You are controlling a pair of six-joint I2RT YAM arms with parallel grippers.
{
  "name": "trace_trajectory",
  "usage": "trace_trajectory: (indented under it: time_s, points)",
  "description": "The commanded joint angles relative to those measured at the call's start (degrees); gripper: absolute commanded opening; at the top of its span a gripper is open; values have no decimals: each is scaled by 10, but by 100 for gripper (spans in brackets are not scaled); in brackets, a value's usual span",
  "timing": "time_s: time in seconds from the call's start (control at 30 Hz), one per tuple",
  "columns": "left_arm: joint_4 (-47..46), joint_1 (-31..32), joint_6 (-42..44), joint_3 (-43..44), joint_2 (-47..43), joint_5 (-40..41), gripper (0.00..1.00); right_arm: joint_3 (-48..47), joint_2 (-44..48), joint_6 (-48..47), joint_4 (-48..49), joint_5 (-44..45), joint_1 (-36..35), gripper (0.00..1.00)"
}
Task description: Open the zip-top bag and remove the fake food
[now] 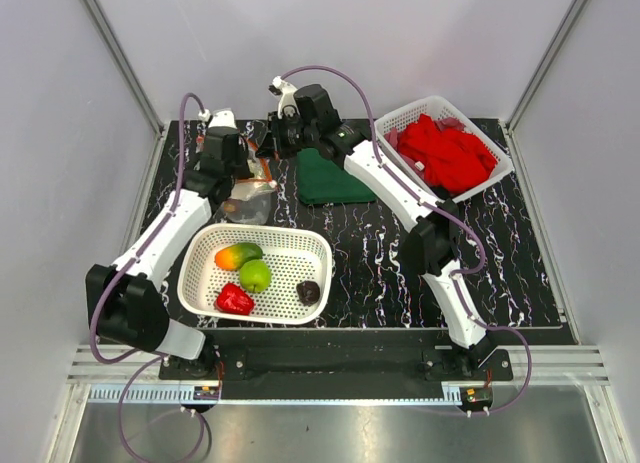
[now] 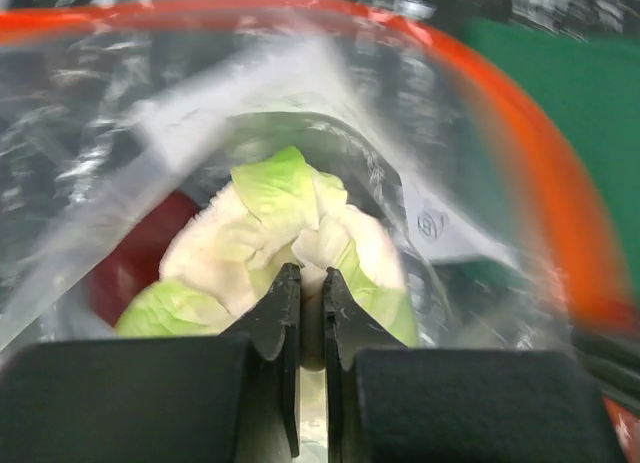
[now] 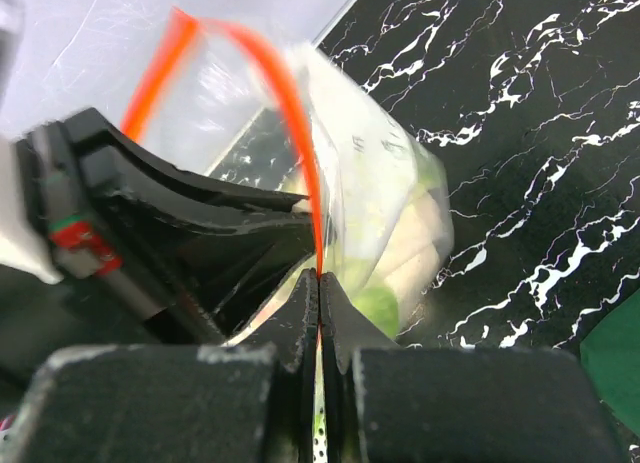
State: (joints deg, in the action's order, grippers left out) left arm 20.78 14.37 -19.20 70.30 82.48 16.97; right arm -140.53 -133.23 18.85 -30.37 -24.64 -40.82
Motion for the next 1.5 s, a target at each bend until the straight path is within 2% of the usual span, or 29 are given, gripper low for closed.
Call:
trace_trajectory:
  time_s: [0.0, 0.03, 0.07, 0.1, 0.13, 0.17, 0.2, 0.23, 0.3, 0.43, 0.47, 0.53, 0.77, 0.93, 1.03, 1.17, 1.2, 1.3, 1.47]
  points:
    - [1, -55, -46, 45, -14, -45, 0, -11, 39, -6, 0, 0, 2, 0]
    - [-17, -87, -92, 25, -16, -122, 0, -10, 40, -6, 0, -1, 2, 0]
    - [-48, -156, -139, -1, -19, -208, 0, -11, 40, -6, -1, -1, 2, 0]
    - [-84, -173, -181, -26, -19, -304, 0, -10, 41, -6, 0, -1, 2, 0]
    - [-60, -147, -150, -9, -21, -273, 0, -8, 42, -6, 0, -1, 3, 0]
    - [-31, -105, -101, 10, -33, -110, 0, -6, 42, -6, 0, -1, 2, 0]
    - [-16, -67, -21, 29, -40, -39, 0, -4, 43, -5, -1, -1, 2, 0]
    - [-24, -40, -5, 26, -45, -12, 0, -2, 45, -7, -1, -1, 3, 0]
    - [-13, -55, -19, 29, -35, -47, 0, 4, 46, -10, 0, 2, 2, 0]
    - [27, -78, -21, 60, 8, -48, 0, -4, 44, -5, -1, -8, 2, 0]
    - [28, -87, -32, 58, 13, -107, 0, -4, 44, -5, -1, -9, 2, 0]
    - [14, -101, -65, 45, 15, -143, 0, -2, 43, -6, -1, -10, 2, 0]
    - [-35, -99, -102, 11, -10, -103, 0, 20, 46, 14, -7, -27, -6, 0]
    - [-41, -100, -131, 34, 8, -122, 0, 24, 53, -12, -41, 7, -34, 0]
    - [-25, -113, -108, 57, 34, -140, 0, 47, 78, -27, -72, 62, -41, 0]
    - [-19, -144, -54, 35, 30, -155, 0, 131, 131, -64, -72, 159, -36, 0]
    - [-17, -165, -50, 27, 23, -158, 0, 140, 146, -72, -72, 167, -34, 0]
    - [-25, -176, -33, 2, 6, -166, 0, 163, 162, -82, -71, 160, -13, 0]
    - [-43, -176, -34, -14, -12, -245, 0, 158, 154, -97, -68, 141, -6, 0]
